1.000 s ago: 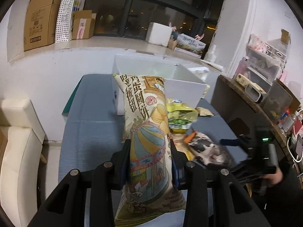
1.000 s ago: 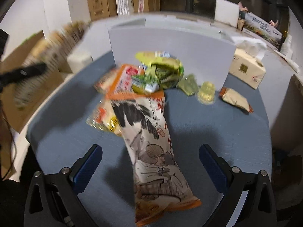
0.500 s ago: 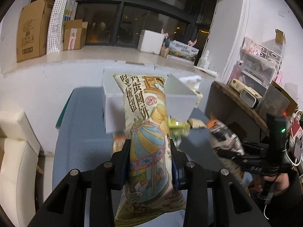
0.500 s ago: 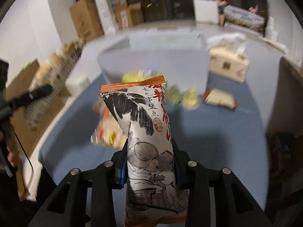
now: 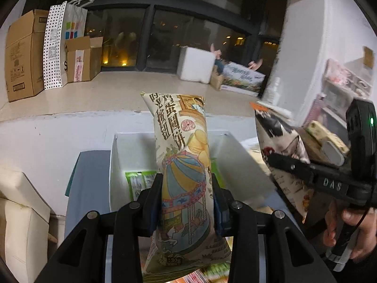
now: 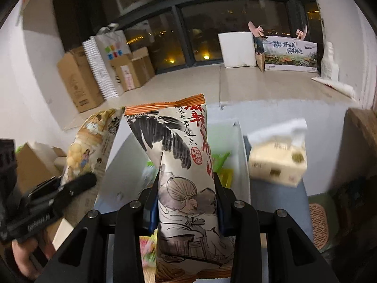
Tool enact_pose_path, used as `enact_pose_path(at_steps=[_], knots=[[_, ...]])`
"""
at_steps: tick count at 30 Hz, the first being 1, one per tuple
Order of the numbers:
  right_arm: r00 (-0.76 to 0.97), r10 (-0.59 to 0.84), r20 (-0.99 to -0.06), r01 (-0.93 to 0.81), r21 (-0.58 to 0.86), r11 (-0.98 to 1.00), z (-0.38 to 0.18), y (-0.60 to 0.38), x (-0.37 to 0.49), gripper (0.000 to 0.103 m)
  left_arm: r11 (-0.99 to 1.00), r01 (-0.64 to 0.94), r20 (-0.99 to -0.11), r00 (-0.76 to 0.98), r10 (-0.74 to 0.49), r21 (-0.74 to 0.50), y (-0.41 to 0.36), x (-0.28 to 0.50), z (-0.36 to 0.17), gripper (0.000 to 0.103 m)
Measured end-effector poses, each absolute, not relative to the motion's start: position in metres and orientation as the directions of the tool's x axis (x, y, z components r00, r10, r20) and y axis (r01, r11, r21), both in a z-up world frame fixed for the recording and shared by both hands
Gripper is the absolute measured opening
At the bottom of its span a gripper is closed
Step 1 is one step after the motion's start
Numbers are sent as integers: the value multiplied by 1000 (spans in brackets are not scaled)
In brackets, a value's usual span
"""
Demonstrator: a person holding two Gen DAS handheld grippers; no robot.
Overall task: Organize snacks
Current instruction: 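Lower both long bags into the white box and open both tools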
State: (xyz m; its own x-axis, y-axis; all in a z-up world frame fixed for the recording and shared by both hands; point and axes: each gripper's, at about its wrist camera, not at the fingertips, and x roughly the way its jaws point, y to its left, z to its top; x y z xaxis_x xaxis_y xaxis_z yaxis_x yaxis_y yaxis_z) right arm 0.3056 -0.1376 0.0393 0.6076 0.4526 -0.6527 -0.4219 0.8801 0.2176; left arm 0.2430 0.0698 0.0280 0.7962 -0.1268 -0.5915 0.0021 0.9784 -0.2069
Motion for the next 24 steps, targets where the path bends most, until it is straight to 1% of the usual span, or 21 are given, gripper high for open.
enact_pose_path(at_steps=[2,5,6,7,8,9,10,11,13,19,24], knots=[[602,443,-664,-408,222,886,36,-131,327,40,981,-10,-609,785,-113,-196,73,258,22,40],[611,430,-665,-389,220,895,34,-128,347,41,987,-49,-619,783,-58,-154,78,272,15,41],[614,431,-661,-380,231,896,34,-128,351,41,987,-57,-623,781,-51,-152,80,274,12,42],[596,448,-667,-376,261,889,32,-129,359,44,987,-63,-627,777,-44,-148,81,276,10,46],[583,457,-672,-377,275,884,30,-129,365,55,987,-78,-637,770,-30,-140,84,277,8,71],[574,459,-678,-373,282,884,28,-128,370,71,986,-92,-649,760,-20,-137,86,279,6,103],[587,444,-677,-360,274,892,27,-129,372,103,985,-105,-639,770,-7,-137,88,276,5,103],[607,432,-667,-354,260,898,27,-130,371,103,984,-115,-620,785,7,-135,90,272,6,103],[642,422,-640,-359,235,903,28,-133,366,103,982,-111,-619,786,-9,-155,93,268,5,103],[654,431,-622,-402,197,894,31,-133,345,103,982,-101,-620,785,-20,-159,93,256,6,103],[654,466,-596,-465,170,869,36,-137,306,103,985,-63,-621,782,-52,-162,86,229,8,103]])
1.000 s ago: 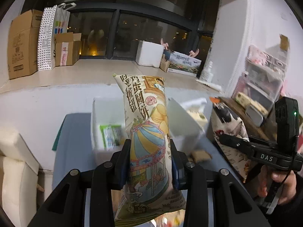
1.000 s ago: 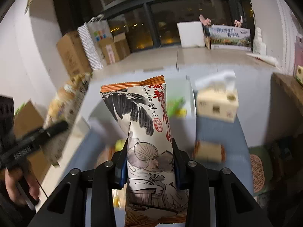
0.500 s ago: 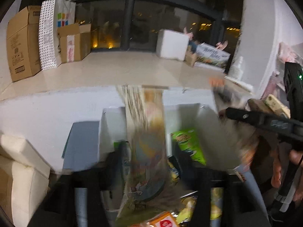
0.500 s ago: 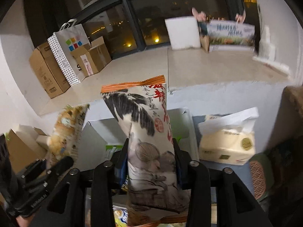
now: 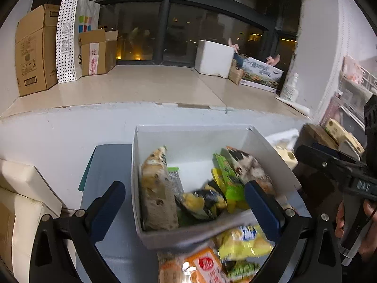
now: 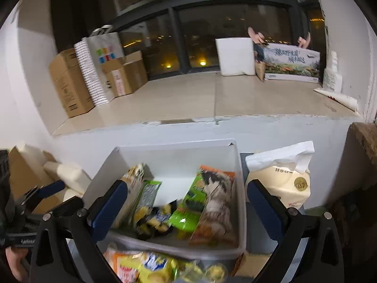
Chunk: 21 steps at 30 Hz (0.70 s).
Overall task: Organize snacks
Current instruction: 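Lower both long bags into the white box and open both tools, then grasp green pea snack with left tool while right tool grasps yellow chip bag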
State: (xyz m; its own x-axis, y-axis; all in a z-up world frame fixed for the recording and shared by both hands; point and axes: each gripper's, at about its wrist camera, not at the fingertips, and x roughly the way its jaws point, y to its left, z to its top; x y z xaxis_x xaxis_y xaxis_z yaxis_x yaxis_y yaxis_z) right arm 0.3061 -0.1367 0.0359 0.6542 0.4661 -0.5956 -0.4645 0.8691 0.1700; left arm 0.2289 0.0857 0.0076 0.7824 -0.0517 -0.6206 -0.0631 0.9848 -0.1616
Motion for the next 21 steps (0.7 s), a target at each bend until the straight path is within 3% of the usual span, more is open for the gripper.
enact_pose_path(at_steps=[11,21], knots=[[575,555,-601,-516,260,816,-20,-176,193,103,978,31,-611,777,-152,-204,67,122,-8,103],[545,551,-631,-571,202,796,-65,-149,171,103,967,26,-624,759,-185,-254,64,51,-38,103]])
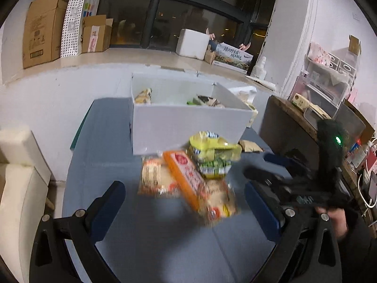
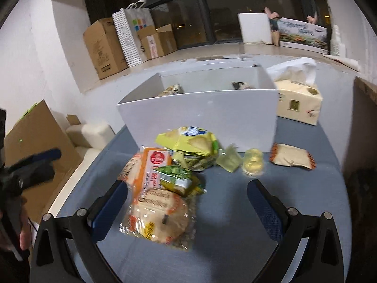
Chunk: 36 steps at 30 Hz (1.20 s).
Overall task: Organize snacks
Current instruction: 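Grasp green pea snack with left tool while right tool grasps yellow chip bag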
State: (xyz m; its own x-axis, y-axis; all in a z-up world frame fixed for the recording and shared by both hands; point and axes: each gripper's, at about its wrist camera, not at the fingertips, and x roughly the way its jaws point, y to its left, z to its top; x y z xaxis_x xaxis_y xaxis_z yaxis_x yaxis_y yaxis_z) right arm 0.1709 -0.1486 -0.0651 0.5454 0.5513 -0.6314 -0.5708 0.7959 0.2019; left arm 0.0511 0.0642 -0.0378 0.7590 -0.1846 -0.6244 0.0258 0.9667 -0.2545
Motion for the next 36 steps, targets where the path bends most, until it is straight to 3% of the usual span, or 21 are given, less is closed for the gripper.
enact_pose_path(at_steps=[16,19,20,24,29,36], knots=[[468,387,-794,-593,42,804,-101,-71,253,103,967,-18,-682,712,-165,-253,67,53,-65,103],[480,404,-779,-595,50,802,-98,-76,250,70,968,-15,-688,706,-168,-251,64,57,-69,103],[480,426,-767,-586,81,807,-94,-82,250,48,968,-9,-692,701,-172,-249,62,59,-71,103],[491,472,-733,-574,135,807,-77,-103,247,47,972,25,-701,688,-187,-234,50,68,-74,103],[545,570,-615,-570,227,790,-36,-143,229,46,974,98,-710,670,-216,-203,26,91,-74,103],[626,592,-508,-532,276,800,6,-201,196,46,980,172,-759,624,-183,-95,-26,148,-83,103]])
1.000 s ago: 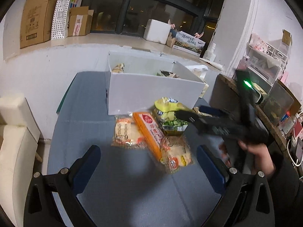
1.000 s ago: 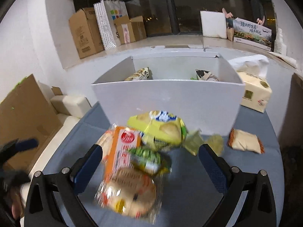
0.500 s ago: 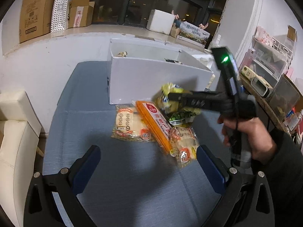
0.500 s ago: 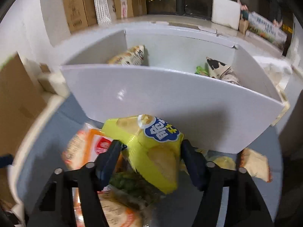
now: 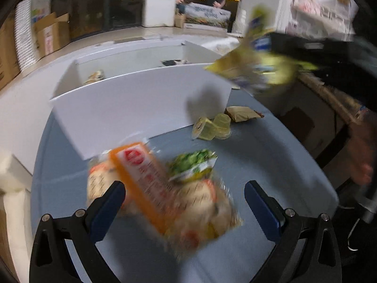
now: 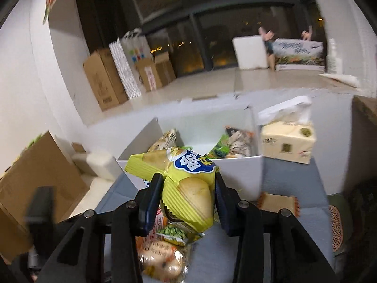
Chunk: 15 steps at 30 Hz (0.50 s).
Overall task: Organize snacks
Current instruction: 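Grasp green pea snack with left tool while right tool grasps yellow chip bag, then drop both snack bags into the white box and open both tools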
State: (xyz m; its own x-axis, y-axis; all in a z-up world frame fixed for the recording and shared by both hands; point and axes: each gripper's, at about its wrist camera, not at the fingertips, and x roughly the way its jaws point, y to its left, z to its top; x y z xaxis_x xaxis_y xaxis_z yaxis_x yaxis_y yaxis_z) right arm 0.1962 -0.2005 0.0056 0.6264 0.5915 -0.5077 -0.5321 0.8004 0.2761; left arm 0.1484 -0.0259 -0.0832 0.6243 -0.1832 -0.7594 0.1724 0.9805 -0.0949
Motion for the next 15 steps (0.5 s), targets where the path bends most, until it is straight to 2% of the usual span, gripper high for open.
enact_pose_path(at_steps=[5,6,7,8,11,15], knots=[[650,579,-492,-497,300,814,3,-239,169,46,986,165,-805,583,-108,-13,-49,187,-105,101],[651,576,-494,-492,303,816,1,-246,163,46,986,168,-813,572,-109,-14,-51,195,-110,96],[651,573,-498,-485,308,819,-3,-252,159,46,985,169,-820,561,-111,-17,-52,199,-113,85],[648,570,-505,-480,311,820,-6,-258,155,46,986,168,-830,546,-111,-21,-52,203,-117,54],[635,571,-521,-465,333,821,-19,-268,150,46,984,174,-829,544,-130,-40,-52,207,-119,52],[630,575,-522,-454,353,818,-28,-278,148,46,981,188,-778,608,-161,-56,-46,193,-96,52]])
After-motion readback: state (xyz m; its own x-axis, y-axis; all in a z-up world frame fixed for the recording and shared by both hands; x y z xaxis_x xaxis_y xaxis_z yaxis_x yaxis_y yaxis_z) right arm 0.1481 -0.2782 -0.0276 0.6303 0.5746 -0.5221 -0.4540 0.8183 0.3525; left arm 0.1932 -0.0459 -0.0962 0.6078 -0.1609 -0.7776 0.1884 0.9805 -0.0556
